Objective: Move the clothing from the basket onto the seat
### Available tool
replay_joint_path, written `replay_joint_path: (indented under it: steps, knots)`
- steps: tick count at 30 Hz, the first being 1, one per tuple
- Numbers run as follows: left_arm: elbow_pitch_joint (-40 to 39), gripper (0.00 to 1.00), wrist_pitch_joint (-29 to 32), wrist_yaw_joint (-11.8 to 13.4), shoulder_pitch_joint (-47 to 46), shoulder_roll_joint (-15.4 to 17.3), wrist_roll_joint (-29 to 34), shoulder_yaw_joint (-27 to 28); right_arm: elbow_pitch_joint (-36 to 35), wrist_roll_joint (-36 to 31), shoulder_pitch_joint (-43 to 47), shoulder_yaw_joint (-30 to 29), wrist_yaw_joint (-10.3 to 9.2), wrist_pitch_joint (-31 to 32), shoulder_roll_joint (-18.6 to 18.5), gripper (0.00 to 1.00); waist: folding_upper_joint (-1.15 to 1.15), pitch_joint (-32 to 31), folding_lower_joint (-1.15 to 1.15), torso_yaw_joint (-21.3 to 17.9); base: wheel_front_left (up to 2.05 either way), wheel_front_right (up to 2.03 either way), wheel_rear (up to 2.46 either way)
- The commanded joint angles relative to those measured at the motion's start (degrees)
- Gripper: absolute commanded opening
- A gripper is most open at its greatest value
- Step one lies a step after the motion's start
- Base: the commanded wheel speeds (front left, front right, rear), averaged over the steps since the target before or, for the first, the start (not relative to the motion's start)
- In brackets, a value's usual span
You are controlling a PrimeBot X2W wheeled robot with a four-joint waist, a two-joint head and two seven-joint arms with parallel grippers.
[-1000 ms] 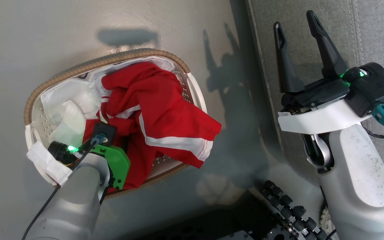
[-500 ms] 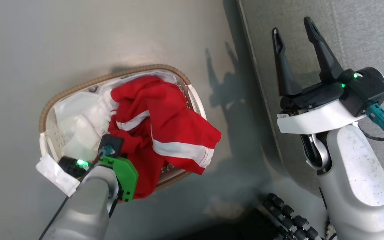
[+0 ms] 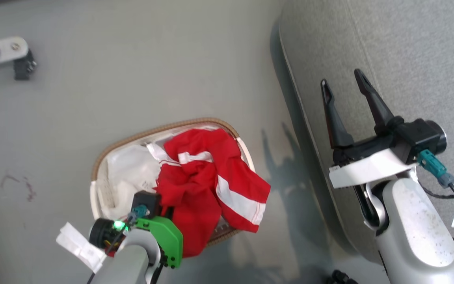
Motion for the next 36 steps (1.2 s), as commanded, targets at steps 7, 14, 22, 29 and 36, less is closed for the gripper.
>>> replay_joint_path:
  steps: [7, 14, 22, 29, 36]
  knots:
    - [-9.17, 0.0, -0.19, 0.82, 7.09, 0.02, 2.17, 4.18, 1.87, -0.24, 5.15, -1.05, -0.05, -0.1, -0.25, 1.0, 0.0, -13.16, 0.0, 4.94, 0.0, 0.0, 0.0]
    - [-18.51, 0.0, -0.13, 0.56, 11.42, -0.1, 4.86, 8.95, 2.71, -0.58, 8.94, -0.94, -0.05, -0.1, -0.25, 1.0, 0.0, -18.2, 0.0, 6.09, 0.0, 0.0, 0.0]
    - [-29.7, 0.0, -0.14, -0.15, 14.0, -0.14, 4.09, 12.49, 3.7, -0.83, 12.25, -0.21, -0.05, -0.1, -0.25, 1.0, 0.0, -22.69, 0.0, 6.96, 0.0, 0.0, 0.0]
    - [-36.99, 0.0, -0.13, -0.31, 15.12, -0.14, 1.57, 13.51, 4.91, -0.8, 15.32, 1.28, -0.06, -0.1, -0.26, 1.0, 0.0, -26.89, 0.0, 7.58, 0.0, 0.0, 0.0]
    - [-43.19, 0.0, -0.14, -0.49, 14.27, -0.12, -0.07, 12.83, 6.37, -0.66, 17.78, 3.67, -0.05, -0.09, -0.61, 1.0, 0.0, -29.53, 0.0, 8.53, 0.0, 0.0, 0.0]
